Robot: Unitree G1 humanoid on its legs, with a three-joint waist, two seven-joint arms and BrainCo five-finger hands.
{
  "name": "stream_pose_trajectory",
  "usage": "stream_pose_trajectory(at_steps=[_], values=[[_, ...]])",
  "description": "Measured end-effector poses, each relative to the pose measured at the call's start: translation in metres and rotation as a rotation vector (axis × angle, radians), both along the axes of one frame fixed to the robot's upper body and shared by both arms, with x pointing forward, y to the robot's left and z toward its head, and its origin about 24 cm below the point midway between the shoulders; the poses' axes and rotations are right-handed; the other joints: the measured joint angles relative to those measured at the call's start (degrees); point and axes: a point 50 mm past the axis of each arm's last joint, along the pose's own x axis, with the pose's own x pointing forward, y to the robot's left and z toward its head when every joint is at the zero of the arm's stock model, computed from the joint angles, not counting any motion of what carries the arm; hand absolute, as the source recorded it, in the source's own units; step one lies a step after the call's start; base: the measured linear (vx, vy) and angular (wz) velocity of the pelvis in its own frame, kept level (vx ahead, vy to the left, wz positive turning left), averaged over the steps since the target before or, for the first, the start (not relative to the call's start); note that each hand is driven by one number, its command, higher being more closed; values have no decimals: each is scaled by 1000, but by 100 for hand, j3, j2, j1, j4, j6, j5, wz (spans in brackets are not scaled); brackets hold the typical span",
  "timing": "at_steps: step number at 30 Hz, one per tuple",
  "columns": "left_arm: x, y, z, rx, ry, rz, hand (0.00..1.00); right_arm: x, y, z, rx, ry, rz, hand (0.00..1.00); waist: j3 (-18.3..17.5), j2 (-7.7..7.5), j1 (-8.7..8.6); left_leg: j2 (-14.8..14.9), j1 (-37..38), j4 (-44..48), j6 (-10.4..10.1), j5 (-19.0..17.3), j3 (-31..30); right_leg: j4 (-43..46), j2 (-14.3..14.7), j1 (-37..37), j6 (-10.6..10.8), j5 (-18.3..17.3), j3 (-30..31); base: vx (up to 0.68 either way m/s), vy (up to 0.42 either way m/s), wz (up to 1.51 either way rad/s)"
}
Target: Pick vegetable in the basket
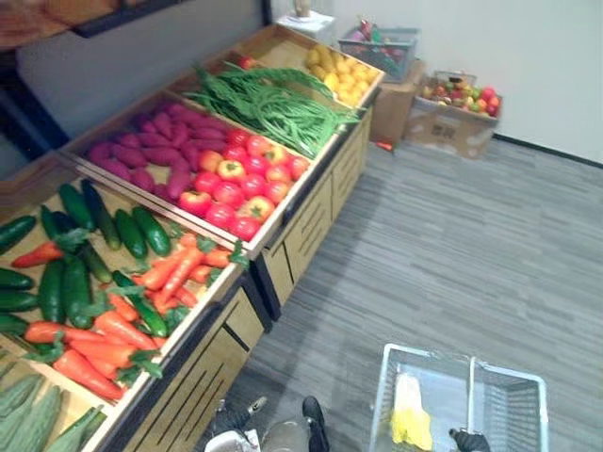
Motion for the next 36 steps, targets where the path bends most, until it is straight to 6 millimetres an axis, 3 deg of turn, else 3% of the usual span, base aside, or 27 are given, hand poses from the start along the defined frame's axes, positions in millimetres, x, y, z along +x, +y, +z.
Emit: stream_pose_trajectory(at_steps=[2, 4, 6, 8, 10, 12, 15, 17, 18, 19, 20, 21, 22, 23, 25, 27, 29, 31, 33, 36], values=[[-11, 6, -3, 18, 65, -54, 0, 4, -7, 2, -16, -20, -4, 100, -55, -10, -47, -184, 292, -316, 1, 0, -201, 1140, -160, -429, 161, 488, 360, 240, 169, 52], [-18, 11, -4, 58, 123, -147, 0, 9, -10, 4, -23, -37, 4, 100, -59, -89, -135, -370, 585, -548, 36, -23, -571, 2614, -282, -1056, 359, 1360, 826, 203, 96, 81], [-17, 15, -3, 76, 131, -179, 0, 12, -9, 5, -15, -52, 3, 100, -34, -144, -199, -453, 775, -566, 83, -58, -989, 3789, -164, -1539, 318, 1306, 1090, 288, 70, 109], [-18, 18, -2, 84, 135, -179, 0, 14, -9, 5, -17, -59, 6, 100, -29, -153, -241, -451, 999, -579, 96, -130, -1427, 4247, 133, -1857, 243, 874, 1106, 288, 30, 121], [-15, 17, -2, 83, 126, -172, 0, 10, -10, 4, -8, -57, -24, 100, -5, -144, -278, -476, 1201, -534, 100, -225, -2057, 4072, 411, -2272, 176, 185, 1095, 296, -48, 136], [-10, 13, -2, 69, 105, -149, 0, 4, -13, 4, -9, -54, -72, 100, 17, -93, -288, -497, 1286, -314, 87, -392, -2638, 3505, 577, -2410, 132, -95, 1211, 262, -99, 162], [-2, 7, -1, 53, 68, -116, 0, -7, -12, 1, 3, -28, -100, 100, 31, -62, -268, -491, 1310, 41, 32, -595, -3462, 2272, 818, -2523, -80, -221, 1750, 328, -181, 166], [-1, 3, -1, 42, 57, -84, 0, -10, -6, -2, 26, -14, -115, 100, 34, -33, -250, -416, 1371, 101, -145, -722, -4188, 1247, 941, -2511, -102, -216, 2334, 334, -263, 160], [-1, 3, -1, 40, 57, -79, 0, -10, -4, -2, 32, -12, -119, 100, 35, -33, -252, -402, 1366, 143, -215, -766, -4363, 1079, 929, -2500, -114, -198, 2373, 299, -324, 153], [-1, 3, -1, 38, 55, -71, 0, -13, -1, -4, 47, -1, -137, 100, 58, -53, -256, -373, 1356, 278, -410, -886, -4662, 709, 852, -2394, -81, -161, 2376, 234, -289, 133], [-1, 4, -1, 39, 54, -70, 0, -14, 0, -4, 52, 5, -144, 100, 76, -83, -246, -365, 1356, 338, -496, -940, -4675, 588, 817, -2329, -70, -61, 2363, 273, -381, 143], [-2, 5, -1, 43, 55, -64, 0, -15, 3, -5, 60, 10, -150, 100, 116, -155, -232, -383, 1327, 448, -637, -1031, -4691, 396, 707, -2216, -84, 270, 2286, 226, -419, 116], [0, 5, -1, 39, 50, -49, 0, -17, 5, -6, 64, 17, -156, 100, 118, -196, -236, -329, 1250, 582, -747, -1222, -4686, 326, 628, -2070, 74, 121, 2044, 205, -425, 109], [0, 3, -1, 31, 47, -40, 0, -16, 6, -6, 66, 16, -157, 100, 120, -170, -225, -215, 1193, 618, -794, -1282, -4672, 277, 680, -2028, 37, -8, 1875, 161, -439, 91], [-3, -8, -4, -27, 33, 41, 0, -10, -2, -3, 43, 2, -154, 100, 176, 178, -212, 237, 989, 501, -923, -1259, -4621, 69, 992, -2031, -73, -103, 1401, 118, -412, 52], [-6, -13, -6, -65, 31, 99, 0, -10, -10, -1, 21, 0, -152, 100, 185, 305, -222, 430, 1006, 282, -1127, -1120, -4553, 20, 1088, -1978, -262, -215, 1195, 81, -367, 45], [-8, -19, -8, -90, 30, 133, 0, -9, -15, 0, 8, -1, -155, 100, 215, 361, -281, 566, 1028, 244, -1200, -942, -4072, 18, 1083, -1826, -342, -262, 973, 28, -223, 53], [-9, -22, -8, -104, 24, 152, 0, -10, -16, 0, 8, 1, -157, 100, 226, 349, -411, 851, 959, 435, -1054, -795, -2396, -33, 969, -1626, -472, -348, 633, -50, -160, 63], [-11, -22, -8, -106, 22, 166, 0, -9, -17, 0, 6, 0, -154, 100, 221, 357, -410, 1004, 965, 459, -1029, -774, -1384, -113, 902, -1642, -466, -397, 563, -131, -21, 31], [-15, -19, -9, -115, 22, 219, 0, -10, -20, 0, -1, -3, -159, 100, 204, 339, -415, 881, 976, 235, -1046, -682, -1281, -323, 833, -1616, -352, -348, 607, -134, 66, 7]])
